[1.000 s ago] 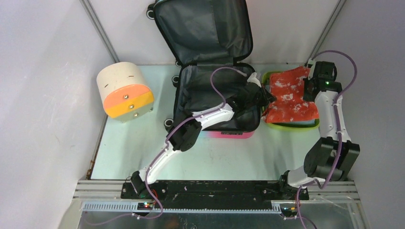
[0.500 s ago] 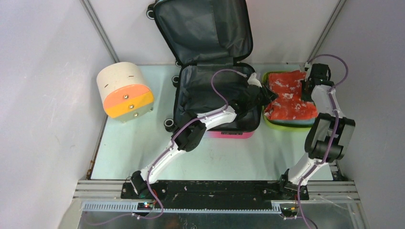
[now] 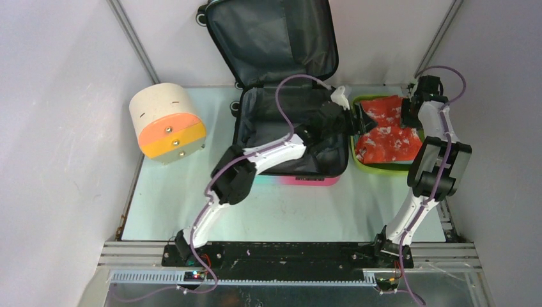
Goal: Open, take out, and arrange the luggage
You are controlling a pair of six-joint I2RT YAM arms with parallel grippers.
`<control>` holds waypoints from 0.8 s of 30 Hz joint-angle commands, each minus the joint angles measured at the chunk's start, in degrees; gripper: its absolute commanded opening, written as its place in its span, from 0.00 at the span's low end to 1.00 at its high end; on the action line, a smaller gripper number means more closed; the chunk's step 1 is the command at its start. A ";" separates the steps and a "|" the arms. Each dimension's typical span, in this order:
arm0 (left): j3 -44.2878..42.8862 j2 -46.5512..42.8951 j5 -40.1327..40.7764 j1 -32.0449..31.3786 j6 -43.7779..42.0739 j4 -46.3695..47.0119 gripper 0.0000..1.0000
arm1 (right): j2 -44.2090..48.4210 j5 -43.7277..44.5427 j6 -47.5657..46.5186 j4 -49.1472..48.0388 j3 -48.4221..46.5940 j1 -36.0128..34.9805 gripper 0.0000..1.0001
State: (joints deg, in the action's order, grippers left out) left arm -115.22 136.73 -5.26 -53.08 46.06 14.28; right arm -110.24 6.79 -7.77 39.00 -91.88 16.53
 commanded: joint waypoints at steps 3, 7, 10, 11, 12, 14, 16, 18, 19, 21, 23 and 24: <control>5.55 -19.01 -2.29 0.94 -9.73 -5.60 0.76 | 6.77 1.02 4.43 4.85 -5.11 -1.70 0.52; 11.73 -28.04 1.48 1.23 -16.92 -13.90 0.79 | 10.04 0.18 6.28 8.43 -4.36 -3.99 0.52; 14.64 -35.26 4.57 2.21 -19.24 -23.75 0.85 | 12.01 -3.57 7.14 7.25 -2.38 -5.90 0.52; 16.07 -38.13 4.93 2.99 -20.13 -25.52 0.89 | 12.73 -4.52 7.42 6.58 -1.83 -6.16 0.50; 16.95 -39.61 5.01 3.91 -20.71 -28.19 0.97 | 13.24 -6.78 7.46 4.85 -0.88 -6.54 0.48; 20.88 -44.11 5.96 5.64 -22.61 -31.78 0.99 | 13.33 -9.14 8.70 1.92 0.00 -6.42 0.42; 23.11 -48.48 9.02 7.14 -25.83 -36.48 1.00 | 12.59 -12.30 8.17 -0.11 -0.09 -5.68 0.36; 24.61 -52.23 14.45 7.99 -30.24 -42.39 1.00 | 11.53 -13.18 6.79 -2.36 0.05 -4.54 0.34; 25.40 -54.74 16.45 8.21 -33.23 -44.11 1.00 | 11.05 -13.15 6.73 -3.28 0.52 -3.65 0.34; 28.47 -58.41 21.04 9.09 -36.79 -47.26 1.00 | 8.98 -13.59 7.92 -5.15 0.49 -2.08 0.34; 32.20 -62.15 23.36 10.19 -39.02 -48.49 1.00 | 6.55 -13.16 9.26 -6.46 0.72 -0.76 0.34; 34.76 -63.36 23.89 11.05 -39.55 -48.74 1.00 | 5.26 -13.06 9.51 -7.09 1.12 -0.43 0.34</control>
State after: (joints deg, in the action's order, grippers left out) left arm -85.49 80.07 10.90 -43.53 14.92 -27.62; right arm -100.68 -5.02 -0.23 37.34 -91.72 13.72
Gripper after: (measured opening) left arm 0.996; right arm 0.345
